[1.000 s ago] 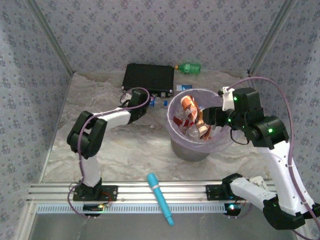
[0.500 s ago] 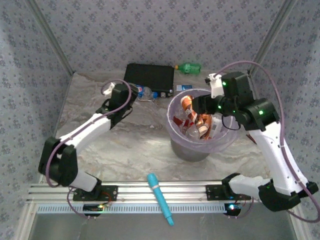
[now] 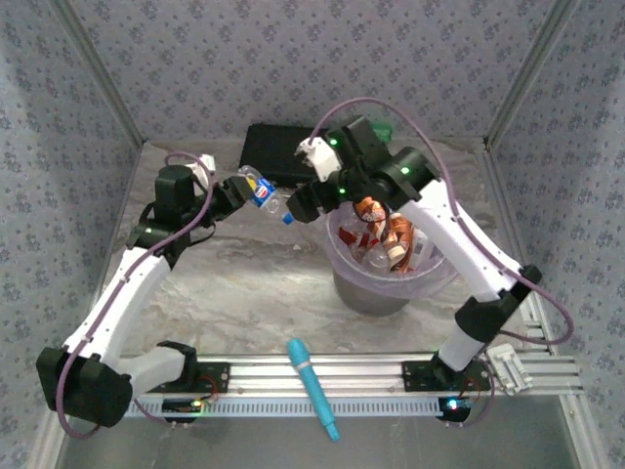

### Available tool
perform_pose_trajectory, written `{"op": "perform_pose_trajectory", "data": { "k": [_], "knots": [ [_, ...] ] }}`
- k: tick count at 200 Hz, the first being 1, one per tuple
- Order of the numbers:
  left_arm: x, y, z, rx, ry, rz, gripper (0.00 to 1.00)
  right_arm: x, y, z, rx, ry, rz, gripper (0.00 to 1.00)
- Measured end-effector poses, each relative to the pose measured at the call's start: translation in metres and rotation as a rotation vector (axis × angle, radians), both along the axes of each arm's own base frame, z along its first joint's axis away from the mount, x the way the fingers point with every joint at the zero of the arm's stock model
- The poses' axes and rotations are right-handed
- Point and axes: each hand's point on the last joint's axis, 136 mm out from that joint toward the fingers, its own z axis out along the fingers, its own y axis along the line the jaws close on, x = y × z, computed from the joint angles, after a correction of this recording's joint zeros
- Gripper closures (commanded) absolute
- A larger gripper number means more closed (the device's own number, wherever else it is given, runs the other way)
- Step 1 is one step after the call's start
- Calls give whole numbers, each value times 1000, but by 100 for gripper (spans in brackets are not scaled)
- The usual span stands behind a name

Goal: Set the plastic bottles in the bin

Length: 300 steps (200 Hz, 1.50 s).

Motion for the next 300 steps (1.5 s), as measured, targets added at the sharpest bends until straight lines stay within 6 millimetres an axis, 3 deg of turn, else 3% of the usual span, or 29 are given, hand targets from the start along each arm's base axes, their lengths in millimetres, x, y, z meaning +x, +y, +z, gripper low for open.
{"op": "perform_pose_trajectory", "data": {
  "k": [44,78,179,196,224,268,300],
  "knots": [
    [-16,-24,13,-84,-30,-157,64,1,33,-31,16,128,97,10],
    [-26,-38,20,-106,-50,-230,64,0,39,-40,26,172,123,12],
    [-31,-46,24,-105,-77,-268,64,9,36,-34,95,221,121,47],
    [-30,-47,25,-109,-80,-263,63,10,36,-33,102,227,118,49],
    [-28,-48,25,-113,-80,-259,54,11,35,-33,105,228,115,52],
    [-27,-52,32,-142,-91,-260,14,17,34,-29,129,232,100,54],
    [-28,-52,36,-142,-107,-262,7,26,30,-24,156,232,70,56]
  ]
}}
